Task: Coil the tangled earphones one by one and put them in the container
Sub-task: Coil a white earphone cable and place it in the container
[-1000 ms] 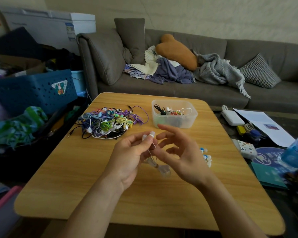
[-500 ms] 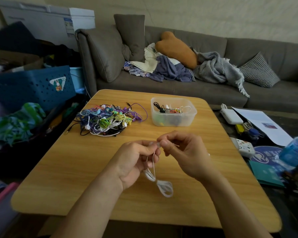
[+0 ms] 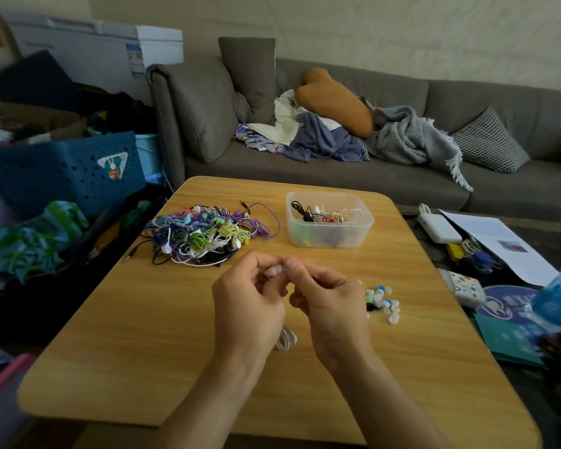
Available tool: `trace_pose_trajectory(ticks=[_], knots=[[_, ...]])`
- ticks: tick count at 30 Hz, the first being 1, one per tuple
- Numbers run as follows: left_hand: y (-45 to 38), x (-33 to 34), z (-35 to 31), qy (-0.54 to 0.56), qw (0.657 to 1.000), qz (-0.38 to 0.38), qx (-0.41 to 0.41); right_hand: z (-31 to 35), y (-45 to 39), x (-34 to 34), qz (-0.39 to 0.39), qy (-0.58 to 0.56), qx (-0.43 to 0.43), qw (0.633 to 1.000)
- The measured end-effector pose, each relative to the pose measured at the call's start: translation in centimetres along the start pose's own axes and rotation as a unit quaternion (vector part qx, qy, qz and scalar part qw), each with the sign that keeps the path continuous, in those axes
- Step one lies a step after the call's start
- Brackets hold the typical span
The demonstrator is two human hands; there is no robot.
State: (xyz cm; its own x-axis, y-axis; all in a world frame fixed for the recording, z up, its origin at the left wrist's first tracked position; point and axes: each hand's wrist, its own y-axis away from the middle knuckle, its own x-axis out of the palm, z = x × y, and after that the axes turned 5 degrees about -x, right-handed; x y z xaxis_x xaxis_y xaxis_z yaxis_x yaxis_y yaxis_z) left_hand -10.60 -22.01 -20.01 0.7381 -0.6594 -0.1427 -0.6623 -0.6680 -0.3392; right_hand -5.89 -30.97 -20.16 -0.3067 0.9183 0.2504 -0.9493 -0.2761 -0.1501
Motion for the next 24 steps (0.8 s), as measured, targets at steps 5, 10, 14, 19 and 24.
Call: trace_pose_trajectory(ticks=[5, 10, 14, 19, 24], knots=[[-0.1, -0.1, 0.2, -0.067, 0.991, -0.019, 0.113, 0.4, 0.4, 0.2, 0.008, -0.088, 0.086, 0.992], [-0.7, -0.2, 0.6, -0.08, 0.993, 0.023, 0.089, 0.5, 0.1, -0.5, 0.018, 0.083, -0.002, 0.996], [-1.0, -0.3, 0.1, 0.028, 0.997, 0.061, -0.044, 0.7, -0.2, -1.4, 0.064, 0.156, -0.006, 0.986], [-1.8, -1.0, -1.0, 0.286, 0.909, 0.078, -0.292, 1.4, -0.3, -2.7, 0.248, 0.318, -0.044, 0.914], [-2.3, -1.6, -1.3, 0.392, 0.834, 0.095, -0.375, 0.0, -0.1, -2.6, 0.265, 0.485, -0.11, 0.826]])
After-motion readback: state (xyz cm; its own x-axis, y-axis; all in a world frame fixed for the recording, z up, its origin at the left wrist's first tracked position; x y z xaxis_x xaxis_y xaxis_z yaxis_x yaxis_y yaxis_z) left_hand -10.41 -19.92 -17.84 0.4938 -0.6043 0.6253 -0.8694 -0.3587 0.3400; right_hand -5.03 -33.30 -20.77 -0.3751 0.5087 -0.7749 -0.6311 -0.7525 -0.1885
